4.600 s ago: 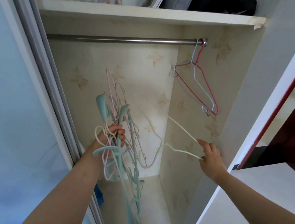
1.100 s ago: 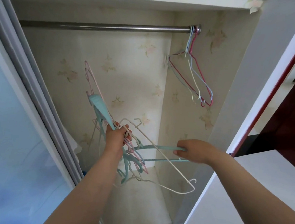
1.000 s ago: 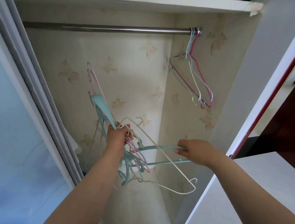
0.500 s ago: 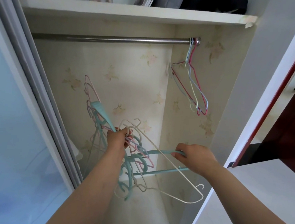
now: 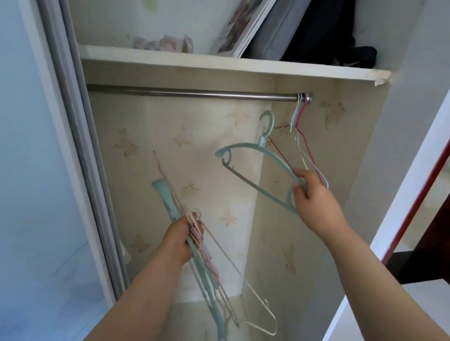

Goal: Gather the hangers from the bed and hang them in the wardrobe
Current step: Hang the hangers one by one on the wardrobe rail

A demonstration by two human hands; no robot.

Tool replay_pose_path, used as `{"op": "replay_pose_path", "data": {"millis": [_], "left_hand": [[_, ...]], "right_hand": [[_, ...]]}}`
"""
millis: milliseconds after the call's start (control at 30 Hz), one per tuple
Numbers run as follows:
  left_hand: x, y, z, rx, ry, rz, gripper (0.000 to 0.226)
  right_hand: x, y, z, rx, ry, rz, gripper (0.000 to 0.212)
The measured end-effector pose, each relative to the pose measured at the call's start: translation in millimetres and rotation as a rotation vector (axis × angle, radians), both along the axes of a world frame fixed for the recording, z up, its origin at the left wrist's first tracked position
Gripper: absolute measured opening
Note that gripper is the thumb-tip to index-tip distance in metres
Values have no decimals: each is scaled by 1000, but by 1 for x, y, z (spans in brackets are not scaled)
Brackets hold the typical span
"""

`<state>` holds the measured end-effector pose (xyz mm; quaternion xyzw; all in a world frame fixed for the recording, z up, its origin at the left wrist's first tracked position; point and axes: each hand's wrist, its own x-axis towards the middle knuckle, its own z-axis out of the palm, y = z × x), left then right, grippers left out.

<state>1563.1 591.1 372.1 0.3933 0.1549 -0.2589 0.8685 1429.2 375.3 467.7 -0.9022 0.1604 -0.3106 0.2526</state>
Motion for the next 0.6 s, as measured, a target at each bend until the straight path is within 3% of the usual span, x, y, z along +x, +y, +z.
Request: {"op": "replay_pose_path", "data": {"millis": [167,433,600], "left_hand": [[-2,-1,2,71,-73,-43,34],[-1,5,6,81,-139,-170,18],[5,14,6,55,-142,-339,11]], "right_hand": [[34,3,42,55,-141,-85,41],[75,-15,60,-57,45,-120,42],[77,-46,56,29,0,-263,46]]}}
